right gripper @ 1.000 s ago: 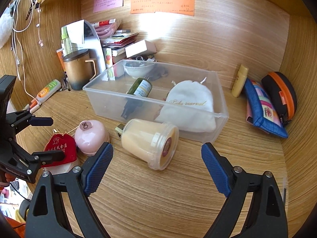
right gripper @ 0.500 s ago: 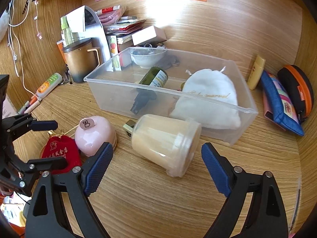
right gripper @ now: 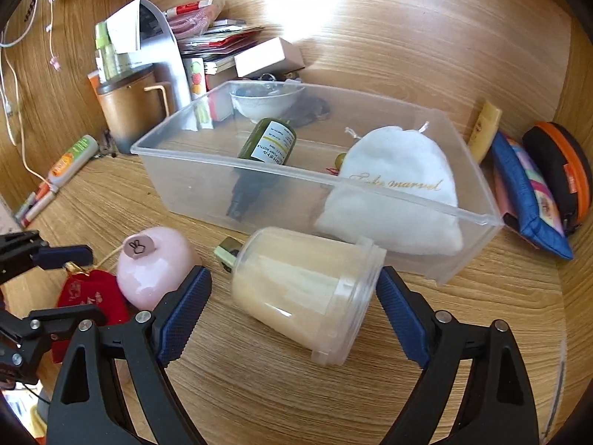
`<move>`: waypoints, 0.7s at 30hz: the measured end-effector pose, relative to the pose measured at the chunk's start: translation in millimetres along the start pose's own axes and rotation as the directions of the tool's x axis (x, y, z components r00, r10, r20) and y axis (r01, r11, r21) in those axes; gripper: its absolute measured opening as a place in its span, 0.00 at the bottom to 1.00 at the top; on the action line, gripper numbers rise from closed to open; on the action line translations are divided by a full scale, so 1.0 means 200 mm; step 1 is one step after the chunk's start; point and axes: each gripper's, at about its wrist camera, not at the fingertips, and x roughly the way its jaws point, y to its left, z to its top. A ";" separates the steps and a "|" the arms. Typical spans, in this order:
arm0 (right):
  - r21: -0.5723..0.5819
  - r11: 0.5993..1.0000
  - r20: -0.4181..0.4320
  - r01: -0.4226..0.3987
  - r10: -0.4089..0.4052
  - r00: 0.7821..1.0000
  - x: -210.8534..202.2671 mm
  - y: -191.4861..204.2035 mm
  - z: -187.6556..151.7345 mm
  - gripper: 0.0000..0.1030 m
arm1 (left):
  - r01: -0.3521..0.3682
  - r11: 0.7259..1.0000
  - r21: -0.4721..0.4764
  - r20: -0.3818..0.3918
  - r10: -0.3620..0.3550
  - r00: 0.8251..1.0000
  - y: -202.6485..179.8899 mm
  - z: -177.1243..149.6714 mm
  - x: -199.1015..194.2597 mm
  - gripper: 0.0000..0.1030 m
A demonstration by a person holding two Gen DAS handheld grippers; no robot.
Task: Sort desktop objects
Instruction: 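Grasp the cream plastic jar with right gripper while left gripper grasps the red pouch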
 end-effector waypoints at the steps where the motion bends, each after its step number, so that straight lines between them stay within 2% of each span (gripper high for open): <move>1: -0.004 1.000 0.003 0.002 -0.002 1.000 0.00 0.00 0.00 0.83 | 0.000 1.000 0.000 0.001 0.000 1.000 0.00 0.00 0.00 0.57; 6: -0.015 1.000 0.006 0.025 -0.025 1.000 0.01 0.00 -0.01 0.71 | 0.004 1.000 -0.003 0.000 -0.004 1.000 0.00 0.00 0.00 0.51; 10: 0.001 0.999 0.000 -0.035 0.035 0.999 0.01 -0.04 -0.02 0.69 | -0.007 1.000 -0.001 0.007 0.007 1.000 0.00 0.00 -0.01 0.44; 14: -0.006 0.999 0.006 -0.048 0.048 0.999 0.00 -0.04 -0.03 0.69 | -0.003 1.000 -0.014 0.004 0.003 1.000 0.01 0.01 -0.01 0.41; 18: -0.005 0.998 0.009 -0.068 0.068 0.998 0.00 -0.05 -0.04 0.67 | -0.019 1.000 -0.017 0.008 0.019 1.000 0.02 0.03 -0.04 0.26; 21: -0.012 0.997 0.010 -0.074 0.074 0.997 -0.01 -0.05 -0.04 0.67 | -0.020 1.000 -0.023 0.005 0.020 1.000 0.04 0.05 -0.07 0.27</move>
